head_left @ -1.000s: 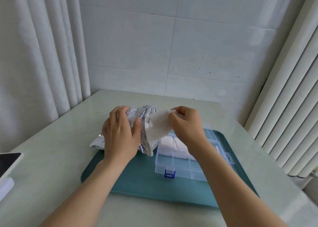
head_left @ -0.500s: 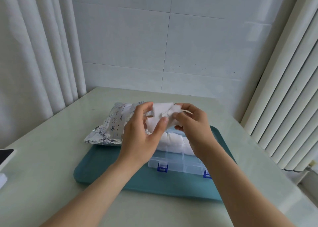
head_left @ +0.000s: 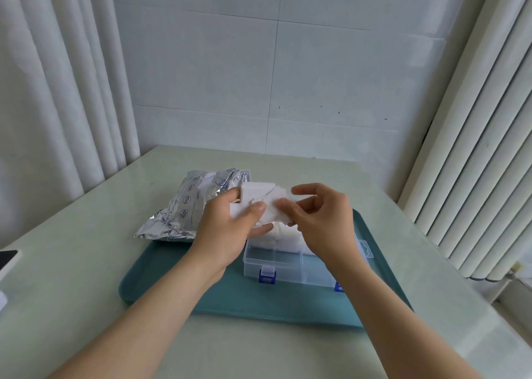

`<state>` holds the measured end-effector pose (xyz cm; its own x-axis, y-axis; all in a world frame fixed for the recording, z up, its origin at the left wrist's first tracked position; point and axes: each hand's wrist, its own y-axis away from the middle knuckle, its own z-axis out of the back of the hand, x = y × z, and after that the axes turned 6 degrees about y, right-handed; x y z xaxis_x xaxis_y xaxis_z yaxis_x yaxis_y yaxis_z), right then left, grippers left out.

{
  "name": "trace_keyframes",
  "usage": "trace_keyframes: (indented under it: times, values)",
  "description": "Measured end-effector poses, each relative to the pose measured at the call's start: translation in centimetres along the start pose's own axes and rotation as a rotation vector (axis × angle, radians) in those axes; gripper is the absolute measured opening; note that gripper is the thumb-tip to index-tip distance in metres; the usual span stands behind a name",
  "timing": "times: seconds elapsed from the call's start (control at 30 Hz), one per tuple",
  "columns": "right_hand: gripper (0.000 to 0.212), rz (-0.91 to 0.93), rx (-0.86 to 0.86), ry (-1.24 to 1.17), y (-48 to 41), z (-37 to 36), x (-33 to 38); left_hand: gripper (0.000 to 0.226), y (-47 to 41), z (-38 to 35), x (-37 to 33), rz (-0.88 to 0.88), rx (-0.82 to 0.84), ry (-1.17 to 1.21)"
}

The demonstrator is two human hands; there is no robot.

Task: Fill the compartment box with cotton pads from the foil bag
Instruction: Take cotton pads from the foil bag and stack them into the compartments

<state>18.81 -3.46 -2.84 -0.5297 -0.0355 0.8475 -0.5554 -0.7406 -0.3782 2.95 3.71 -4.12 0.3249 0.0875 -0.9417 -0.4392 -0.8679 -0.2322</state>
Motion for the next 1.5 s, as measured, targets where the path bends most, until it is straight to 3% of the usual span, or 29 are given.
trace_keyframes:
  times: [0.2,0.4,0.57,0.7,0.97,1.3,1.5]
  values:
    - [0.002,0.083,0.008,-0.030,-0.9,1.5,-0.3,0.010,-0.5,0.8,-0.2,0.062,0.002,-0.049]
    - [0.010,0.188,0.165,-0.042,-0.8,1.2,-0.4,0.024,-1.1,1.2,0.1,0.099,0.145,-0.038]
    - [0.012,0.417,0.003,0.272,-0.8,0.4,-1.1,0.029,-1.1,1.3,-0.2,0.154,0.187,-0.043]
    - [0.016,0.496,-0.006,0.319,-0.8,0.3,-1.3,0.031,-1.1,1.4,-0.3,0.169,0.215,-0.030]
    - [0.028,0.465,0.253,0.491,-0.6,0.0,-1.7,0.025,-1.1,1.7,-0.4,0.139,0.232,-0.018]
    - [0.016,0.406,0.180,0.442,-0.9,0.5,-1.7,0.032,-0.9,1.7,-0.3,0.123,0.253,-0.054]
    - [0.033,0.450,0.239,0.444,-0.4,0.4,-1.8,0.030,-1.1,1.9,-0.1,0.107,0.230,-0.010]
